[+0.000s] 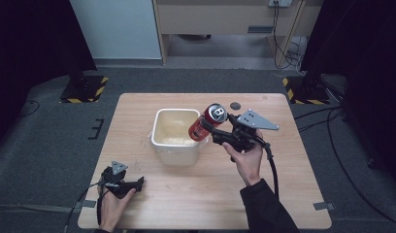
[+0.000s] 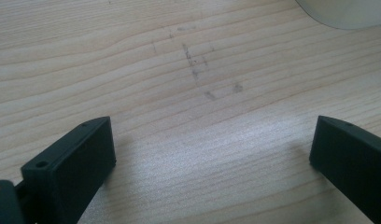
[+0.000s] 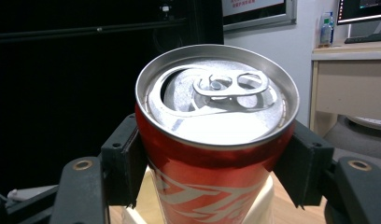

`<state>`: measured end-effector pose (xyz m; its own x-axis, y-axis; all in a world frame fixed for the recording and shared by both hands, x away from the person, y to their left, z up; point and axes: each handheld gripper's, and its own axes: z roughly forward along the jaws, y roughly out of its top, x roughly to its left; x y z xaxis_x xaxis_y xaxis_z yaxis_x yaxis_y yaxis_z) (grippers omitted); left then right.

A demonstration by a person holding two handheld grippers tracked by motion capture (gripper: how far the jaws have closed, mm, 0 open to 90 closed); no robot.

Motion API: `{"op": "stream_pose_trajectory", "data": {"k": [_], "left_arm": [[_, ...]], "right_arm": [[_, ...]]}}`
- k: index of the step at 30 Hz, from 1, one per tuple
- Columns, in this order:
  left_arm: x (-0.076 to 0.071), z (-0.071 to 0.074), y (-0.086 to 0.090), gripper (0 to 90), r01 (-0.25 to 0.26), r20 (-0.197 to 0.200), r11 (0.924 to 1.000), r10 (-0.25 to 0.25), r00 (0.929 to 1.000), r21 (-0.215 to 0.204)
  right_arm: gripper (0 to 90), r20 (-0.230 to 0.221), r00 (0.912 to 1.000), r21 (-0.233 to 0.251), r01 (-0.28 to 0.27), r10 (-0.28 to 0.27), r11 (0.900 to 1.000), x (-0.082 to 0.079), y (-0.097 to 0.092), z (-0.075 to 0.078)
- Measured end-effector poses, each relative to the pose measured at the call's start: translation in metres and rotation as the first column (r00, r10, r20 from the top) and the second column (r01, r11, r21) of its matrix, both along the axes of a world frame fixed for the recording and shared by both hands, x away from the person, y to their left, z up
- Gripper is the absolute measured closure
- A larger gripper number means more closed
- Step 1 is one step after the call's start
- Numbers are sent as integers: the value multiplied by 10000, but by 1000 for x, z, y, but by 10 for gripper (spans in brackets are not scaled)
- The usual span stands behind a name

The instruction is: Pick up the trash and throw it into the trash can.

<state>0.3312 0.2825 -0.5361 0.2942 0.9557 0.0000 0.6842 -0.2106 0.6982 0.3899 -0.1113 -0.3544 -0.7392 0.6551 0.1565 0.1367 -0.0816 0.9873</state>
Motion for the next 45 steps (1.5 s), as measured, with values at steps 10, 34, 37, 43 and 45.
{"op": "stream_pose_trajectory", "data": {"k": [10,34,37,43,45], "left_arm": [[0,0,0,0,1,0,10000,-1,10000,1],[0,0,0,0,-2,-1,10000,2,10000,-1],[0,0,0,0,0,-1,10000,0,10000,-4],[0,0,0,0,-1,2,10000,1,10000,-4],[0,0,0,0,-1,0,10000,1,10000,-4]], "right_arm": [[336,-101,9999,-170,-85,83,9998,13,23,-3],[336,-888,9958,-1322,82,-201,9912,42,63,-51],[336,-944,9953,-1493,87,-230,9888,43,65,-56],[335,-1164,9931,-1979,-61,-173,9802,43,72,-70],[335,-1291,9915,-2151,-122,-160,9765,43,73,-77]]}}
